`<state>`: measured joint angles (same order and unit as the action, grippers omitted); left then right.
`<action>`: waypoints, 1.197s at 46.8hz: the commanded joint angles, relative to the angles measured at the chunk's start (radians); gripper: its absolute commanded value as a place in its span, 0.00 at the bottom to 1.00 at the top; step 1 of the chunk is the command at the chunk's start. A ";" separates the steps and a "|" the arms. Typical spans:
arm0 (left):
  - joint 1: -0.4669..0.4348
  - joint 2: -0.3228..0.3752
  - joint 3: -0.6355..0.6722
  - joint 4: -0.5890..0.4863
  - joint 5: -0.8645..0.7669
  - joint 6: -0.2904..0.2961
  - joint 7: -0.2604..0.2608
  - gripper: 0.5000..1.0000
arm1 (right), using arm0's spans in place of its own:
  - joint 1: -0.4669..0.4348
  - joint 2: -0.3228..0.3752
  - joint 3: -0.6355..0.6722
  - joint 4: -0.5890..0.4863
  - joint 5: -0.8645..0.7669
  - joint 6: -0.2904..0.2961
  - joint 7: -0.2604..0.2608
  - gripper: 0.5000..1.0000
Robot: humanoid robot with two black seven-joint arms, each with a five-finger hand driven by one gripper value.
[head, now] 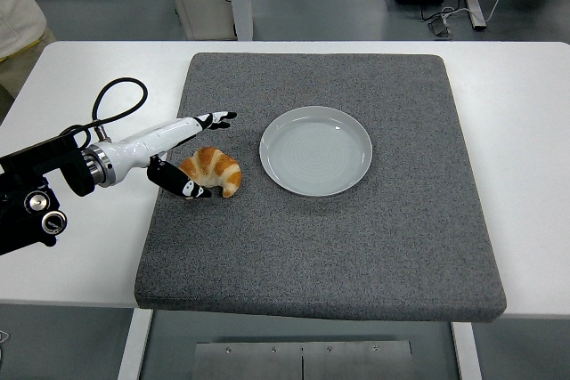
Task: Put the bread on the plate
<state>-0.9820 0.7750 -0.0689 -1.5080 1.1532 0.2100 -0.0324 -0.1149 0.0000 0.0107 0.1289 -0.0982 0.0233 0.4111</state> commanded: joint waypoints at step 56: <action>0.036 -0.131 0.000 0.170 0.077 0.046 -0.015 0.92 | 0.000 0.000 0.000 0.000 0.000 0.001 0.000 1.00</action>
<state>-0.9466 0.6543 -0.0690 -1.3482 1.2304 0.2556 -0.0476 -0.1150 0.0000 0.0107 0.1289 -0.0982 0.0236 0.4111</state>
